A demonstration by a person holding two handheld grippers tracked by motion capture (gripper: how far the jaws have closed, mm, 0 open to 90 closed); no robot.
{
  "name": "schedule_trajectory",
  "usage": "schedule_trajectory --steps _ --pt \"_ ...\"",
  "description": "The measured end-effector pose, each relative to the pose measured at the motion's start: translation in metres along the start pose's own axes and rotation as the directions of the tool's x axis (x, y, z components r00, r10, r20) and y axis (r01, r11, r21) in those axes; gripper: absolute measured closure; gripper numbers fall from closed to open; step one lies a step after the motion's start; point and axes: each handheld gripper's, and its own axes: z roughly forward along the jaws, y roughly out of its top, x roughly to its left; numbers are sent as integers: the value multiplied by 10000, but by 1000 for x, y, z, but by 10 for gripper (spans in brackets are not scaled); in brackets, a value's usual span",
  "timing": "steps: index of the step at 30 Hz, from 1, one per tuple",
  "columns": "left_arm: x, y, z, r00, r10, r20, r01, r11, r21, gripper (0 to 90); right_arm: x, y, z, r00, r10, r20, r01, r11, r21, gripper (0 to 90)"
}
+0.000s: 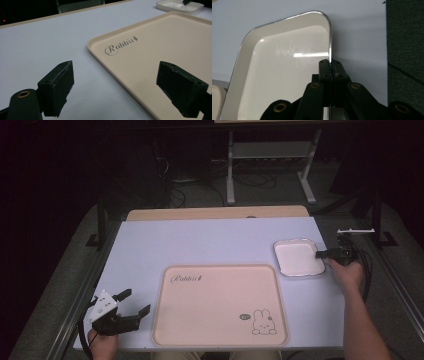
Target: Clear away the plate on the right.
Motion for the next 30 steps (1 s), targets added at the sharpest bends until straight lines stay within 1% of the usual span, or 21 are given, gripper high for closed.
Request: schedule_trajectory --steps 3,8,10,15,21,23,28,30 --pt "0 0 0 10000 -14 -9 14 10000 -12 140 0 0 0 9999 156 30 -156 9999 -19 879" --pt "0 1 1 10000 22 29 -22 10000 -23 139 0 -2 -5 9989 418 206 -416 9991 -111 880" --pt "0 1 0 10000 33 26 -33 10000 -31 140 -1 -2 -7 9984 542 181 -539 9984 -174 880" --pt "0 1 0 10000 18 25 -18 10000 -78 140 -3 -4 -17 9951 935 -325 -951 9942 -510 880" --pt "-1 1 -1 10000 40 8 -40 10000 -91 139 -6 -10 -29 9894 1145 -893 -1210 9901 -712 880" --pt "-1 2 -1 10000 59 19 -59 9999 -115 139 -6 -11 -33 9857 1318 -1050 -1392 9880 -673 879" --pt "-1 2 -2 10000 51 12 -51 9999 -165 139 -9 -19 -44 9746 1474 -1687 -1625 9835 -795 880" --pt "-2 2 -2 10000 66 20 -66 9999 -144 139 -9 -23 -48 9714 1542 -1808 -1677 9839 -621 879"
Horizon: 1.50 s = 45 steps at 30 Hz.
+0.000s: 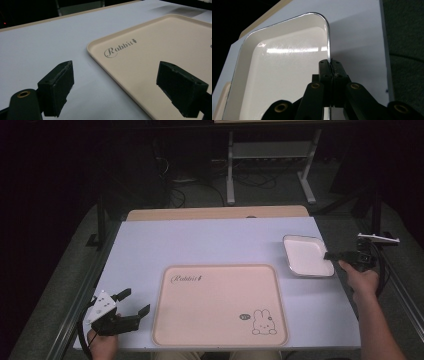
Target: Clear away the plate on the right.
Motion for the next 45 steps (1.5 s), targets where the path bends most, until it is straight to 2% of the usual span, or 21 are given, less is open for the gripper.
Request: schedule_trajectory --steps 5,10,15,17,24,28,34,39,45 --pt "-2 1 0 10000 64 1 -64 10000 -36 139 -2 -10 -10 9972 299 -691 -308 9994 -123 880" --pt "-2 1 -1 10000 43 7 -43 10000 -65 139 -3 -19 -20 9954 420 -858 -434 9990 -138 880" --pt "-2 1 0 10000 27 -12 -27 10000 -68 139 -6 -31 -28 9840 819 -1581 -867 9960 -234 880" --pt "-3 1 0 10000 13 3 -13 10000 -65 139 -6 -36 -29 9809 879 -1738 -932 9954 -230 880" --pt "-2 2 -2 10000 26 -9 -26 9999 -136 140 4 -49 -41 9807 729 -1816 -785 9966 -238 880" --pt "-4 2 -3 10000 20 1 -20 9999 -171 139 10 -61 -50 9779 876 -1897 -951 9950 -309 880" --pt "-5 2 -4 10000 -26 28 27 9997 -225 139 19 -77 -64 9789 898 -1837 -984 9944 -384 880" --pt "-5 2 -4 10000 -32 0 32 9997 -224 139 27 -83 -79 9781 914 -1872 -1054 9922 -661 880" --pt "-4 3 -6 10000 -27 -6 26 9995 -311 140 43 -84 -96 9801 647 -1879 -830 9924 -912 880"
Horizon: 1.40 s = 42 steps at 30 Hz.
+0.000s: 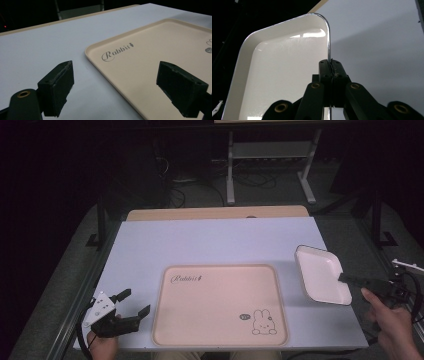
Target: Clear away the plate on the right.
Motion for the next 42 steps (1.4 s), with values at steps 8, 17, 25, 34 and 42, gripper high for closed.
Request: schedule_trajectory --steps 8,17,25,34,42 --pt "1 0 -3 10000 -25 -44 25 9999 -118 139 32 0 -10 9986 -435 -315 436 9990 14 880" --pt "1 1 -4 10000 -27 -49 26 9998 -191 139 70 -2 -1 9927 -928 -771 952 9950 286 880" --pt "2 0 -4 10000 -60 -68 59 9998 -207 139 97 -7 19 9863 -1247 -1079 1286 9912 303 879" --pt "4 0 -4 9999 -99 -122 96 9997 -212 140 116 -17 52 9835 -1293 -1263 1363 9895 486 879" --pt "4 0 -5 9998 -145 -130 142 9996 -258 139 123 -29 75 9827 -1182 -1428 1232 9920 263 879"
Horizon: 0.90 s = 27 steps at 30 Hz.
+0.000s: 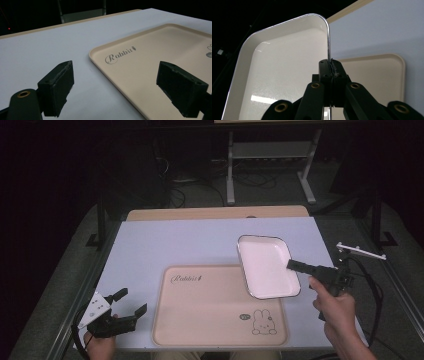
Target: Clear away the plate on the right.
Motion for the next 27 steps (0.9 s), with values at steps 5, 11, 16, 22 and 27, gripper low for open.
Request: schedule_trajectory --steps 5,11,16,22,27 --pt "0 0 0 10000 -4 12 4 10000 -11 140 2 -3 11 9999 127 -2 -127 9999 -29 879" --pt "0 0 1 10000 -20 11 20 10000 -10 140 2 -11 27 9999 106 135 -107 9999 87 879" --pt "0 0 1 10000 -12 17 12 10000 -17 140 2 -19 45 9995 223 218 -227 9996 155 880" --pt "0 0 1 10000 -29 26 29 10000 -18 139 0 -30 63 9987 213 460 -223 9995 215 879" --pt "0 0 0 10000 -27 25 27 10000 -38 139 0 -37 74 9986 189 502 -199 9996 192 879"
